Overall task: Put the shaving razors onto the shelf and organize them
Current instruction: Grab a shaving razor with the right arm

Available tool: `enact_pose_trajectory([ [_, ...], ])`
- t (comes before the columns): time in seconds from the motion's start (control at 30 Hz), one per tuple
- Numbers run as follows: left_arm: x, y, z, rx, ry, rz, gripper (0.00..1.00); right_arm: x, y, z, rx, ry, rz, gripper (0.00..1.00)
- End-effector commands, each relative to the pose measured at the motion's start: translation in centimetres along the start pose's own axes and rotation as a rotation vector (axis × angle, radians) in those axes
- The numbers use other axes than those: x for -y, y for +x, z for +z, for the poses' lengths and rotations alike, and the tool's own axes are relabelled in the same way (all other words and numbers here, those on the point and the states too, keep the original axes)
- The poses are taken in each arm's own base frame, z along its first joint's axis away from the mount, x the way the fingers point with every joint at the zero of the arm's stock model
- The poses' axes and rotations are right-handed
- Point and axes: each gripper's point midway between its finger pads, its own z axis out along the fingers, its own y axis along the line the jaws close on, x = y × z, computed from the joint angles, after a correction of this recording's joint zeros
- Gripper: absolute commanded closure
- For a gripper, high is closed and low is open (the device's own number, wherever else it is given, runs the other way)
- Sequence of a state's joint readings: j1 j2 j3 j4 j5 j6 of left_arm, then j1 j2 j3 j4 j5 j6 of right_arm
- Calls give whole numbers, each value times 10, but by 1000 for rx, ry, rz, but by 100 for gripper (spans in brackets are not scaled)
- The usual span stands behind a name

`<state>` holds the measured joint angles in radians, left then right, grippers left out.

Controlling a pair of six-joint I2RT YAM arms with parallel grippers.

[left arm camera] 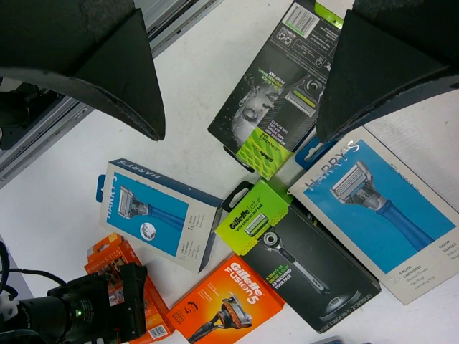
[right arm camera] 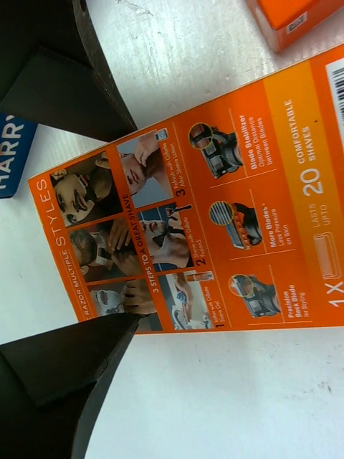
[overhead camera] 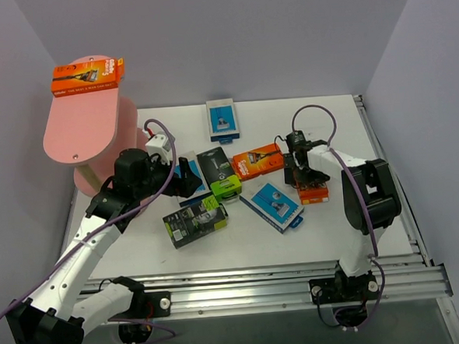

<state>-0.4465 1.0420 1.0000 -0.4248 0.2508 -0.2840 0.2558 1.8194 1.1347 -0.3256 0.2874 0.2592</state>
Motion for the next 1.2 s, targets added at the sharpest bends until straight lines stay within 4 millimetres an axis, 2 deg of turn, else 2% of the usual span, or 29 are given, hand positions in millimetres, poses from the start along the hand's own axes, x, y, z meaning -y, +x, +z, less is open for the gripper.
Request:
enact_pose_trajectory([
  [0.0,4,-5,0,13,15,19,4,2,14,12,-67,26,-27,0],
  [0.07,4,-4,1,8,15,18,4,5,11,11,-59,44,-26,0],
  [0.17,4,-5,0,9,19,18,5,6,8,11,-58,20,-10,8],
  [0.27,4,-4,1,6,16,17,5,1,7,11,-67,-60,25,23],
  [0.3,4,-4,1,6,18,17,5,0,6,11,-64,-80,36,31],
  [0.37,4,-4,1,6,18,17,4,-7,4,8,-66,-137,48,39],
  [0.5,5,-5,1,7,20,18,5,-8,-2,4,-60,-190,70,68],
  [0.6,5,-5,1,8,20,18,5,-8,-7,0,-50,-222,90,83],
  [0.8,5,-5,0,7,20,18,5,-4,-18,-11,-20,-264,132,100],
  [0.87,5,-5,1,8,20,18,5,-2,-22,-16,-10,-263,143,96],
  [0.9,5,-5,0,7,20,18,5,0,-23,-17,-5,-253,147,81],
  [0.97,5,-5,0,7,20,18,5,1,-25,-21,6,-252,162,72],
  [1.0,5,-5,0,8,21,18,5,7,-26,-21,16,-223,170,53],
  [1.1,5,-5,0,10,22,19,5,13,-25,-26,30,-213,213,41],
  [1.17,5,-5,0,9,23,17,5,15,-26,-35,53,-216,272,40],
])
